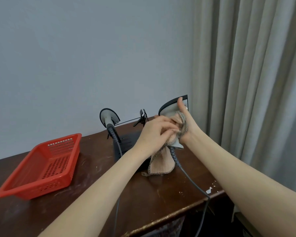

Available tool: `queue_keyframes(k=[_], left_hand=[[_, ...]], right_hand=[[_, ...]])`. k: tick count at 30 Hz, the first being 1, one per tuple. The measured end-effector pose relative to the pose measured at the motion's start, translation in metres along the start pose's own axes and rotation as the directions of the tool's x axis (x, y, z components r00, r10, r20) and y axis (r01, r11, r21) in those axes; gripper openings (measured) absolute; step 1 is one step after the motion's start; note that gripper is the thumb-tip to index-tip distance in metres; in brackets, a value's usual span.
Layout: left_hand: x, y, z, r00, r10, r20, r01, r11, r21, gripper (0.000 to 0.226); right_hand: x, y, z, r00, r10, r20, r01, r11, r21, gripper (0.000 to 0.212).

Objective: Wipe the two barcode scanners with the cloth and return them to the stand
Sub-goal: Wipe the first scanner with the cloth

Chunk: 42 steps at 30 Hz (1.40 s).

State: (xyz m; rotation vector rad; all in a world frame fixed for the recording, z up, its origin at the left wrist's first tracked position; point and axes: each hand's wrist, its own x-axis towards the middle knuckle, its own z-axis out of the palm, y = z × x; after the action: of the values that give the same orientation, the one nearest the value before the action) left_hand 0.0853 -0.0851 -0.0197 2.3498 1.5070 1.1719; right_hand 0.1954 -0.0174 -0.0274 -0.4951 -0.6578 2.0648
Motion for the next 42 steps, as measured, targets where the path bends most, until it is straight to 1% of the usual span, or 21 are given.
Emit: queue_keyframes(k=[2, 4, 6, 8, 9, 12, 14, 16, 18, 19, 21, 23, 25, 27, 29, 31, 33, 35, 38, 40, 42], left_hand=[[-0.006, 0.005, -0.003, 0.988, 0.028, 0.150, -0.025, 1.000, -0.017, 0.014], [-0.007, 0.007, -0.008, 0.982, 0.025, 0.186, -0.016, 0.999, -0.049, 0.015], [0.000, 0.005, -0.012, 1.000, -0.009, 0.004, 0.009, 0.998, -0.067, 0.016], [0.009, 0.004, -0.015, 0.976, -0.077, -0.203, 0.055, 0.992, -0.111, 0.019], [0.013, 0.006, -0.015, 0.969, -0.096, -0.229, 0.069, 0.990, -0.122, 0.021], [0.015, 0.009, -0.003, 0.990, -0.053, -0.129, 0.056, 0.998, 0.021, 0.029], [0.010, 0.008, 0.002, 0.997, -0.011, -0.081, 0.017, 0.997, 0.075, 0.028], [0.002, 0.004, 0.003, 0.998, 0.032, -0.046, -0.030, 0.998, 0.059, 0.025], [-0.009, 0.004, 0.002, 0.999, 0.034, 0.039, -0.034, 0.999, 0.000, 0.026], [-0.014, 0.004, 0.001, 0.995, 0.022, 0.095, -0.019, 0.999, -0.042, 0.028], [-0.019, 0.005, -0.005, 0.984, 0.008, 0.177, 0.013, 0.993, -0.121, 0.033], [-0.014, 0.006, -0.010, 0.995, 0.001, 0.096, 0.015, 0.986, -0.166, 0.037], [-0.001, 0.006, -0.014, 0.991, -0.072, -0.114, 0.046, 0.976, -0.213, 0.036], [0.009, 0.008, -0.015, 0.969, -0.118, -0.216, 0.080, 0.981, -0.176, 0.030], [0.011, 0.004, -0.009, 0.986, -0.069, -0.150, 0.063, 0.997, -0.042, 0.031], [0.004, -0.001, -0.003, 0.997, -0.028, -0.070, 0.029, 1.000, 0.008, 0.028], [-0.007, -0.003, 0.001, 1.000, -0.001, -0.015, 0.001, 1.000, 0.003, 0.026], [-0.016, 0.000, 0.002, 0.997, -0.018, 0.075, 0.020, 1.000, -0.021, 0.028], [-0.020, 0.003, -0.005, 0.969, -0.094, 0.228, 0.130, 0.980, -0.151, 0.026], [-0.015, 0.003, -0.012, 0.981, -0.115, 0.155, 0.144, 0.970, -0.194, 0.026], [-0.005, -0.001, -0.017, 0.984, -0.164, -0.071, 0.141, 0.955, -0.261, 0.031]], right_hand=[[-0.003, 0.000, -0.003, 0.999, 0.034, -0.013, -0.034, 0.999, -0.014, 0.077], [-0.006, -0.003, 0.000, 1.000, 0.019, 0.005, -0.019, 1.000, 0.011, 0.073], [-0.006, -0.005, 0.004, 0.995, -0.013, 0.096, 0.013, 1.000, 0.001, 0.075], [-0.003, -0.001, 0.008, 0.989, -0.071, 0.128, 0.064, 0.996, 0.054, 0.058], [-0.002, 0.002, 0.011, 0.986, -0.096, 0.136, 0.085, 0.993, 0.085, 0.049], [-0.004, 0.007, 0.020, 0.984, -0.152, 0.091, 0.132, 0.971, 0.201, 0.048], [-0.008, 0.006, 0.018, 0.989, -0.139, 0.058, 0.121, 0.963, 0.239, 0.057], [-0.011, 0.003, 0.012, 0.992, -0.126, -0.007, 0.126, 0.987, 0.101, 0.070], [-0.014, 0.002, 0.007, 0.995, -0.087, -0.039, 0.086, 0.996, -0.022, 0.065], [-0.014, 0.002, 0.006, 0.998, -0.057, -0.039, 0.056, 0.998, -0.034, 0.061], [-0.012, 0.002, 0.003, 0.999, -0.014, -0.043, 0.011, 0.998, -0.064, 0.068], [-0.013, 0.001, 0.004, 0.999, -0.024, -0.025, 0.022, 0.997, -0.078, 0.070], [-0.012, 0.001, 0.008, 0.997, -0.053, 0.052, 0.055, 0.998, -0.027, 0.074], [-0.012, 0.004, 0.016, 0.988, -0.114, 0.108, 0.108, 0.992, 0.061, 0.062], [-0.005, 0.009, 0.017, 0.988, -0.127, 0.087, 0.116, 0.987, 0.113, 0.060], [-0.008, 0.008, 0.017, 0.995, -0.080, 0.054, 0.074, 0.992, 0.105, 0.067], [-0.014, 0.005, 0.012, 1.000, -0.012, 0.008, 0.013, 1.000, -0.017, 0.075], [-0.019, 0.004, 0.010, 0.999, 0.050, -0.018, -0.051, 0.998, -0.046, 0.077], [-0.009, 0.007, 0.006, 0.997, -0.029, -0.075, 0.024, 0.998, -0.062, 0.073], [-0.006, 0.006, 0.006, 0.998, -0.041, -0.042, 0.039, 0.998, -0.051, 0.067], [-0.006, 0.005, 0.006, 0.999, -0.040, -0.008, 0.039, 0.998, -0.053, 0.066]])
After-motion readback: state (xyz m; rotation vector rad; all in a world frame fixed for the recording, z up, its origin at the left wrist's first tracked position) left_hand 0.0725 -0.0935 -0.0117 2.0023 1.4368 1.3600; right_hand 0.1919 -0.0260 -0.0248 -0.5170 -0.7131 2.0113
